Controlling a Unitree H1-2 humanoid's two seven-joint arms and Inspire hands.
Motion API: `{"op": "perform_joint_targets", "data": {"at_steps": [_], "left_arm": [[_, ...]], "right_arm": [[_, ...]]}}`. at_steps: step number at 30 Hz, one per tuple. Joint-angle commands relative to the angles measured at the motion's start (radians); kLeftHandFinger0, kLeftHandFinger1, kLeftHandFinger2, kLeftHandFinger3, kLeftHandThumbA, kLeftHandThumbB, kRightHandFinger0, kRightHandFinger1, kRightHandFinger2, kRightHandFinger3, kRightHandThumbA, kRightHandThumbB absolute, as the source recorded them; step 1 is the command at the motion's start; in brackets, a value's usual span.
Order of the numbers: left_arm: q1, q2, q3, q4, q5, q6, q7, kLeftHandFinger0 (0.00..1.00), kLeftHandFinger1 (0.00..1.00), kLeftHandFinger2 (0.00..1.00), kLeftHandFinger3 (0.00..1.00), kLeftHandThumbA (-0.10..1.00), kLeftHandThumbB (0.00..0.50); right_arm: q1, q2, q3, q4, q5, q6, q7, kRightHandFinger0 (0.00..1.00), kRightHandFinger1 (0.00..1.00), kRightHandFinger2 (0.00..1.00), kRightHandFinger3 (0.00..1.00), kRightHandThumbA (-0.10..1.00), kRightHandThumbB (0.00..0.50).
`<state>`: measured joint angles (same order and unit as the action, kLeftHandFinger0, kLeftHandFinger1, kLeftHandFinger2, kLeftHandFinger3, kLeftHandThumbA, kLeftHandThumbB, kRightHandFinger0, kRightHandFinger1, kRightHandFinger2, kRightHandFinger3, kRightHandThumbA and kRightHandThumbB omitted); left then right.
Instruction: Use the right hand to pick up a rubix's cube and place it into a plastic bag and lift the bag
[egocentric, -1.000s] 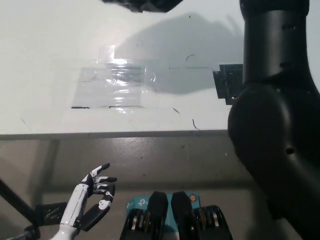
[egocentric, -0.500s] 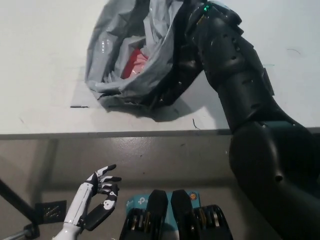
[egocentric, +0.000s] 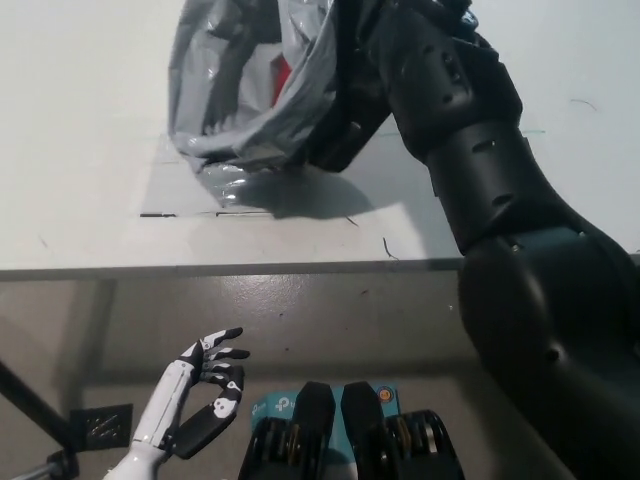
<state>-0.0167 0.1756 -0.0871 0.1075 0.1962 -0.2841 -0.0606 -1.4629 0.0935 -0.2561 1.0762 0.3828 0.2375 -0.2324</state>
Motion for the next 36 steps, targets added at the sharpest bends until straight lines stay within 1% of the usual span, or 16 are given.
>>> {"op": "perform_joint_targets", "data": {"at_steps": [1, 2, 3, 5, 7, 10, 12, 14, 16, 18, 22, 27, 28, 31, 32, 36], "left_arm": [[-0.014, 0.025, 0.004, -0.014, 0.01, -0.015, -0.004, 0.51, 0.57, 0.67, 0.81, 0.51, 0.019], [-0.013, 0.024, 0.004, -0.016, 0.01, -0.012, -0.004, 0.51, 0.57, 0.67, 0.81, 0.51, 0.02], [-0.013, 0.023, 0.003, -0.02, 0.014, -0.005, -0.004, 0.52, 0.57, 0.67, 0.81, 0.51, 0.018], [-0.014, 0.023, 0.002, -0.016, 0.018, -0.008, -0.002, 0.53, 0.57, 0.67, 0.81, 0.51, 0.013], [-0.015, 0.023, 0.001, -0.013, 0.018, -0.01, -0.002, 0.52, 0.57, 0.67, 0.8, 0.5, 0.008], [-0.014, 0.022, 0.0, -0.015, 0.02, -0.008, -0.002, 0.52, 0.56, 0.66, 0.8, 0.51, 0.014], [-0.015, 0.021, -0.002, -0.015, 0.024, -0.009, -0.001, 0.52, 0.56, 0.66, 0.8, 0.52, 0.017], [-0.014, 0.02, -0.002, -0.016, 0.026, -0.01, 0.001, 0.52, 0.56, 0.65, 0.8, 0.51, 0.014], [-0.014, 0.021, -0.003, -0.018, 0.029, -0.01, 0.0, 0.52, 0.55, 0.64, 0.8, 0.51, 0.015], [-0.016, 0.021, -0.002, -0.008, 0.027, -0.024, 0.001, 0.51, 0.55, 0.63, 0.79, 0.51, 0.019], [-0.017, 0.025, -0.001, -0.005, 0.032, -0.026, 0.002, 0.53, 0.57, 0.65, 0.81, 0.53, 0.012], [-0.01, 0.027, -0.002, -0.012, 0.042, -0.019, 0.006, 0.54, 0.57, 0.66, 0.81, 0.51, 0.0], [-0.004, 0.024, -0.001, -0.014, 0.041, -0.019, 0.009, 0.53, 0.57, 0.66, 0.79, 0.49, 0.001], [0.009, 0.021, 0.001, -0.023, 0.037, -0.014, 0.01, 0.53, 0.57, 0.66, 0.78, 0.5, 0.008], [0.019, 0.02, 0.001, -0.031, 0.038, -0.008, 0.009, 0.54, 0.57, 0.66, 0.78, 0.5, 0.012], [0.019, 0.018, 0.001, -0.032, 0.041, -0.004, 0.01, 0.54, 0.56, 0.65, 0.8, 0.45, 0.003]], "right_arm": [[-0.07, -0.097, 0.341, -0.019, -0.382, -0.034, 0.03, 0.88, 1.0, 1.0, 1.0, 0.53, 0.276], [-0.065, -0.112, 0.392, -0.026, -0.417, -0.033, 0.045, 0.98, 1.0, 1.0, 1.0, 0.54, 0.296], [-0.063, -0.122, 0.42, -0.029, -0.43, -0.036, 0.049, 1.0, 1.0, 1.0, 1.0, 0.55, 0.315], [-0.058, -0.14, 0.449, -0.029, -0.433, -0.04, 0.062, 1.0, 1.0, 1.0, 1.0, 0.55, 0.34], [-0.055, -0.149, 0.47, -0.031, -0.423, -0.039, 0.069, 1.0, 1.0, 1.0, 1.0, 0.52, 0.346], [-0.051, -0.187, 0.575, -0.01, -0.481, 0.003, 0.141, 1.0, 1.0, 1.0, 1.0, 0.72, 0.391], [-0.036, -0.205, 0.597, 0.001, -0.47, -0.001, 0.186, 1.0, 1.0, 1.0, 1.0, 0.66, 0.415], [-0.023, -0.214, 0.6, 0.01, -0.451, -0.015, 0.207, 1.0, 1.0, 1.0, 1.0, 0.65, 0.413], [-0.009, -0.227, 0.632, 0.026, -0.465, -0.036, 0.211, 1.0, 1.0, 1.0, 1.0, 0.69, 0.433], [0.004, -0.239, 0.66, 0.038, -0.484, -0.04, 0.215, 1.0, 1.0, 1.0, 1.0, 0.66, 0.435], [0.017, -0.26, 0.688, 0.048, -0.501, -0.033, 0.251, 1.0, 1.0, 1.0, 1.0, 0.71, 0.423], [0.021, -0.285, 0.708, 0.006, -0.556, 0.01, 0.228, 1.0, 1.0, 1.0, 1.0, 0.77, 0.422], [0.016, -0.294, 0.717, -0.024, -0.579, 0.027, 0.22, 1.0, 1.0, 1.0, 1.0, 0.83, 0.43], [0.011, -0.312, 0.724, -0.089, -0.627, 0.03, 0.173, 1.0, 1.0, 1.0, 1.0, 0.88, 0.443], [0.016, -0.323, 0.73, -0.14, -0.656, 0.046, 0.155, 1.0, 1.0, 1.0, 1.0, 0.93, 0.455], [0.024, -0.373, 0.72, -0.331, -0.743, 0.047, 0.092, 1.0, 1.0, 1.0, 1.0, 0.93, 0.398]]}}
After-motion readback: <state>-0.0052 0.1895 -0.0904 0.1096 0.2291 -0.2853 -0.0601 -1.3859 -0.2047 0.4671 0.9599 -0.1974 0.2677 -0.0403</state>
